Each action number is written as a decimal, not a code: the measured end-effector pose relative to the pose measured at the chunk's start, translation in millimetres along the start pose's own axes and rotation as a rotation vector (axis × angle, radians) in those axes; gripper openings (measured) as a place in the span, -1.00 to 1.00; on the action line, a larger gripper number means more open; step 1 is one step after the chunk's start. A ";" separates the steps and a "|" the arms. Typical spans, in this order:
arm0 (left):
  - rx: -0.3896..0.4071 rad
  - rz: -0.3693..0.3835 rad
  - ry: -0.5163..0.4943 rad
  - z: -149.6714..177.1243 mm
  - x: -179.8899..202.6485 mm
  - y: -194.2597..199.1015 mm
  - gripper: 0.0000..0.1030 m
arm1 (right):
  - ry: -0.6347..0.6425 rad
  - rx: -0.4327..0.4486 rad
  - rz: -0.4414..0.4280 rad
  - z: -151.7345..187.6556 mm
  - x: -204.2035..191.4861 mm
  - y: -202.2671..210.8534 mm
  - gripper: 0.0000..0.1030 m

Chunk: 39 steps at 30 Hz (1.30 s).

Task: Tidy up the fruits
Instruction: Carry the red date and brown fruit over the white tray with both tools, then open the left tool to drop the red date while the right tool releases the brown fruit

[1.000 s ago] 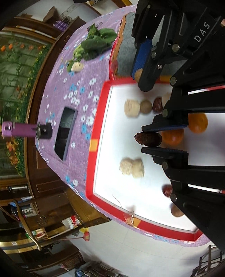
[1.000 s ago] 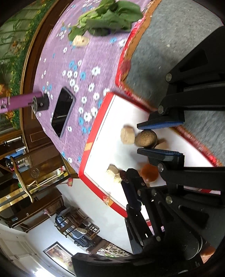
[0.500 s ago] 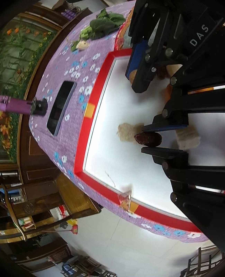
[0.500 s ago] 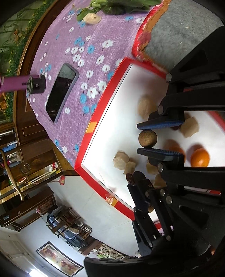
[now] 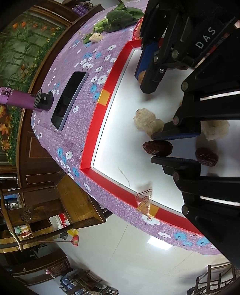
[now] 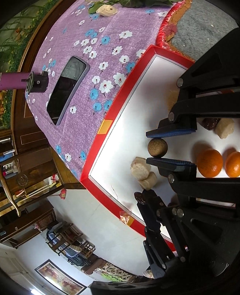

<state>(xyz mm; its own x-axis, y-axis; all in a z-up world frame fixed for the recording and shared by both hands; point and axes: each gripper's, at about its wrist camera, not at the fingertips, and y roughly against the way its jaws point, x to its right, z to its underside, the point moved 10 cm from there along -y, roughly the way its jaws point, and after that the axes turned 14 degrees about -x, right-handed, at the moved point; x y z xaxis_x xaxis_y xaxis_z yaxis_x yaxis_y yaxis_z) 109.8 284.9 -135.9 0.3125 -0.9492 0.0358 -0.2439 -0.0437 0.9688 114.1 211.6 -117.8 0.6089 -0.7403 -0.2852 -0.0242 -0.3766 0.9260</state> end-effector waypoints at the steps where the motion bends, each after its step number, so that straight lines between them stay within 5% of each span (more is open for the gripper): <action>1: 0.000 0.001 0.002 -1.8 -1.1 -0.6 -0.71 | -0.002 -0.001 0.004 -1.1 1.5 -0.7 -0.54; 39: -0.012 -0.027 0.030 -12.8 -13.2 -17.1 -0.66 | -0.036 -0.037 0.032 -5.9 13.3 -23.1 -0.53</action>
<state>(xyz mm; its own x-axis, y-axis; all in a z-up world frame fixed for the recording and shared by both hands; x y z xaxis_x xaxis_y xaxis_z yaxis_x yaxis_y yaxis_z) 121.7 302.2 -149.8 0.3459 -0.9381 0.0164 -0.2243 -0.0657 0.9723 127.4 213.7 -141.5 0.5793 -0.7715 -0.2633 -0.0138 -0.3322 0.9431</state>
